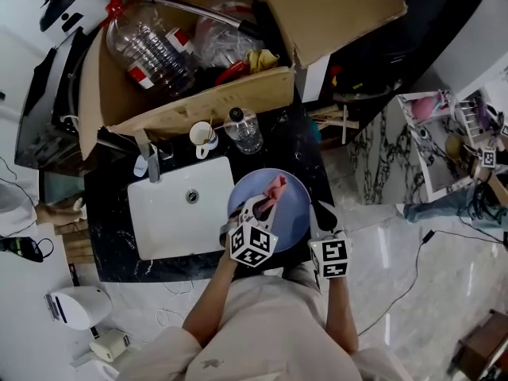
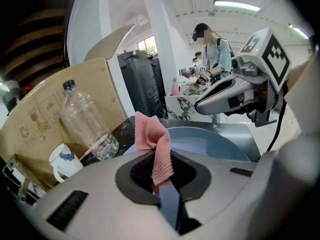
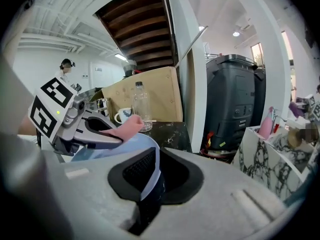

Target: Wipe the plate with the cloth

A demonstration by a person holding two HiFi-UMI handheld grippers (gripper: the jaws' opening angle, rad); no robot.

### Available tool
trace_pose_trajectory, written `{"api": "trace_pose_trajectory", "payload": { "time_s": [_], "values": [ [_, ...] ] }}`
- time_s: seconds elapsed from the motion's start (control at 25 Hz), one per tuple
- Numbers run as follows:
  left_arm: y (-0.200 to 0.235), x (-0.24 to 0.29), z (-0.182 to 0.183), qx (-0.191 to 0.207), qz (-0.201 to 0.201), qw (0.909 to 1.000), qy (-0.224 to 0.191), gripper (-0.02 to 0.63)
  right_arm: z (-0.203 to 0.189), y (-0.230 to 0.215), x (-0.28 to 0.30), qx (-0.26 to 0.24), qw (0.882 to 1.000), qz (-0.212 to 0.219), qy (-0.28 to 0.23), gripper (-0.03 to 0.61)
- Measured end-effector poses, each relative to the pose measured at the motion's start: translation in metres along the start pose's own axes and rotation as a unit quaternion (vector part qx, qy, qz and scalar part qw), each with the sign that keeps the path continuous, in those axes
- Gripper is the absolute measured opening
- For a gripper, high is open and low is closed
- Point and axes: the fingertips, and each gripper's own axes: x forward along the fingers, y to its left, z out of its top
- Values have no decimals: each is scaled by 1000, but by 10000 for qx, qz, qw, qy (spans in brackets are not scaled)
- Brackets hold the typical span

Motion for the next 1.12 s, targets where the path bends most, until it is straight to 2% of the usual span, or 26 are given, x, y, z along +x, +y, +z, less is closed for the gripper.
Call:
{"api": "trace_pose_trajectory", "payload": {
  "time_s": [0.2, 0.36, 0.76, 1.12],
  "values": [
    [5, -16, 14, -222, 297, 9985, -413, 32, 12, 0, -5, -353, 9992, 104, -166, 23],
    [9, -29, 24, -441, 559, 9952, -666, 32, 25, 2, -9, -447, 9982, 254, -293, 20],
    [23, -59, 35, -899, 1467, 9816, -831, 32, 46, 4, -14, -566, 9945, 709, -531, 17],
    [23, -78, 49, -1069, 1816, 9731, -936, 32, 58, 4, -18, -560, 9922, 915, -637, 11]
  ]
}}
